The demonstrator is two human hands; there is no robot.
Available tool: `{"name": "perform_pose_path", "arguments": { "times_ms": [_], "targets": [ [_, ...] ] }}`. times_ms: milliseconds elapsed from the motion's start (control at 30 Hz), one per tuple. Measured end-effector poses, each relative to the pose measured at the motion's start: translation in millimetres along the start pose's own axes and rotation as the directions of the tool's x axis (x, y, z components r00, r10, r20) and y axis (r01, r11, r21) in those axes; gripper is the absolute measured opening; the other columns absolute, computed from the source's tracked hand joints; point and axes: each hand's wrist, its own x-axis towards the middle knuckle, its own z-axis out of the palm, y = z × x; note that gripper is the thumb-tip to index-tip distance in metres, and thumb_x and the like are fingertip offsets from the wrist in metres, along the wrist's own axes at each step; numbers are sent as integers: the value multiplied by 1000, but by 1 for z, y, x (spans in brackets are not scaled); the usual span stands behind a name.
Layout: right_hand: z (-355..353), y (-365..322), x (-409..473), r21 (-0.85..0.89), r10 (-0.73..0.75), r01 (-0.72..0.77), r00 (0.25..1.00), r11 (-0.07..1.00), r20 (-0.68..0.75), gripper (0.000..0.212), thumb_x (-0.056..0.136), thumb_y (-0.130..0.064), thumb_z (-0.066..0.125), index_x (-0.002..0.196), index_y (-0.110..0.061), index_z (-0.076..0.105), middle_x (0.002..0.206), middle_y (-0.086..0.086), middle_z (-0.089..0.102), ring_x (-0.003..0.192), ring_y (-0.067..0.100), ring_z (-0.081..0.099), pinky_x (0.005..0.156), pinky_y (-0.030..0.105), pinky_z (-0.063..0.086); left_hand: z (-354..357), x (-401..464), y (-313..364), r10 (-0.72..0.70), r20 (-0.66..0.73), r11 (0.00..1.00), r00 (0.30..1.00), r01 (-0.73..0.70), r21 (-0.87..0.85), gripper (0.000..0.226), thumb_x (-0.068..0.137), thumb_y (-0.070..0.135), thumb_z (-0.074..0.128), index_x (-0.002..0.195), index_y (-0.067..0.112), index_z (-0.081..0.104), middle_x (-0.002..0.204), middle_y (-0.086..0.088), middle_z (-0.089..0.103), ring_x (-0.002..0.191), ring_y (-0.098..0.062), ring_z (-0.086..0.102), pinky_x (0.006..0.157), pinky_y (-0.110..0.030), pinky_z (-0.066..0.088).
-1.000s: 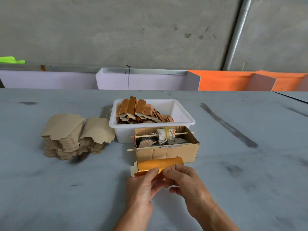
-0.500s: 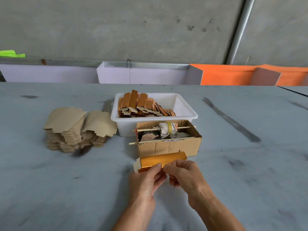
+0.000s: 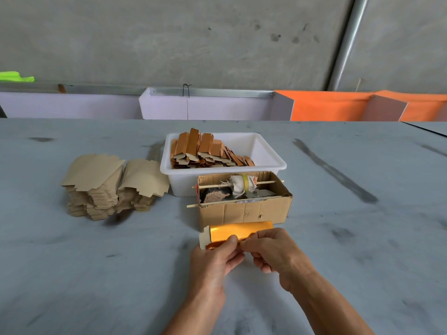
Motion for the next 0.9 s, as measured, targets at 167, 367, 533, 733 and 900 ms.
{"name": "perform_pose_path", "arguments": {
  "times_ms": [167, 367, 533, 733, 900],
  "targets": [
    [0, -6, 2, -22, 47, -47, 999, 999, -8, 23, 74, -2, 65, 58, -7, 49, 49, 5, 40, 44, 14, 37, 42, 22, 25, 3, -2, -1, 13, 2, 1000, 1000, -13, -15, 7, 81, -2, 66, 88, -3, 68, 82, -19, 72, 75, -29, 72, 62, -31, 59],
    [3, -8, 2, -43, 60, -61, 998, 997, -29, 25, 73, -4, 65, 55, -9, 48, 49, 6, 42, 47, 16, 37, 43, 22, 26, 5, -2, -1, 20, -31, 999, 999, -22, -44, 16, 73, 2, 74, 87, -2, 68, 82, -18, 73, 77, -29, 72, 61, -32, 59],
    [6, -5, 2, -59, 37, -40, 999, 997, -36, 30, 71, -4, 67, 49, -10, 48, 45, 4, 41, 46, 17, 37, 41, 20, 25, 4, 0, 0, 2, -93, 998, 996, -7, -56, 24, 71, -5, 74, 92, -13, 64, 72, -19, 71, 64, -26, 71, 52, -29, 56],
    [14, 2, -6, -101, -105, 92, 986, 991, -130, 16, 73, -11, 68, 60, -1, 68, 41, 1, 47, 34, 9, 37, 39, 18, 31, 10, -4, 2, 42, -205, 997, 978, -54, -53, 38, 71, -6, 75, 101, -19, 57, 82, -26, 65, 57, -24, 67, 50, -27, 56],
    [17, 2, -10, 103, -19, 32, 993, 994, -121, 19, 72, -4, 68, 55, -3, 59, 45, 3, 45, 38, 12, 41, 38, 20, 30, 12, -6, 4, 99, -242, 993, 965, -113, -45, 34, 70, -4, 76, 100, -9, 61, 90, -25, 68, 64, -26, 68, 57, -30, 59]
  ]
}}
